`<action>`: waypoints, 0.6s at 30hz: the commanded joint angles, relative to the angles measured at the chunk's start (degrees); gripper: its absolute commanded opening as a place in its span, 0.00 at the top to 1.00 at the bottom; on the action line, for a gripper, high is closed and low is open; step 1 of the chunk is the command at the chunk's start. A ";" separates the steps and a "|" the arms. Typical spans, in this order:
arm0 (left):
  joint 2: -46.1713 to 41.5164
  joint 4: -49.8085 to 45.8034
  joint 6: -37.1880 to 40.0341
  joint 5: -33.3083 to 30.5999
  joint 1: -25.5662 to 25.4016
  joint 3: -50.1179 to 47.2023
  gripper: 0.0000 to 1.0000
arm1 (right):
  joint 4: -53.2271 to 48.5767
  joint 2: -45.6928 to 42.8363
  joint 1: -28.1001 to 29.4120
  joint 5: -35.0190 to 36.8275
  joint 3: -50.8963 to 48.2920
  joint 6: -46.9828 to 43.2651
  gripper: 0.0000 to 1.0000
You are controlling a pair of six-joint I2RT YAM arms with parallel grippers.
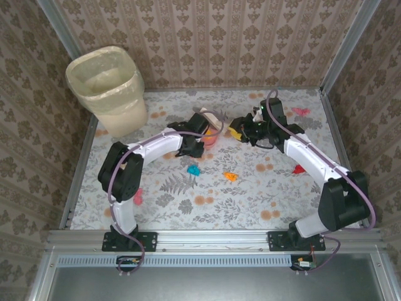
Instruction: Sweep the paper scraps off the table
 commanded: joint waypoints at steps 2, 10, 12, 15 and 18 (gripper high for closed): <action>-5.07 1.55 -0.42 -0.87 -0.49 -1.35 1.00 | 0.79 -7.87 -0.59 4.30 -1.18 -0.98 1.00; -11.43 -2.11 -1.58 -1.88 -0.51 -1.68 1.00 | 2.67 -21.46 -0.60 9.66 -7.08 -6.93 1.00; -13.16 -3.40 -1.98 -2.09 -0.42 -1.67 1.00 | 2.79 -25.76 -0.59 12.89 -10.15 -9.86 1.00; -15.26 -6.13 -3.29 -2.22 -0.22 -1.03 1.00 | 4.71 -31.46 -0.49 16.06 -15.97 -15.07 1.00; -17.40 -9.02 -4.59 -2.33 0.10 0.08 1.00 | 5.66 -36.70 0.43 20.46 -21.60 -19.50 1.00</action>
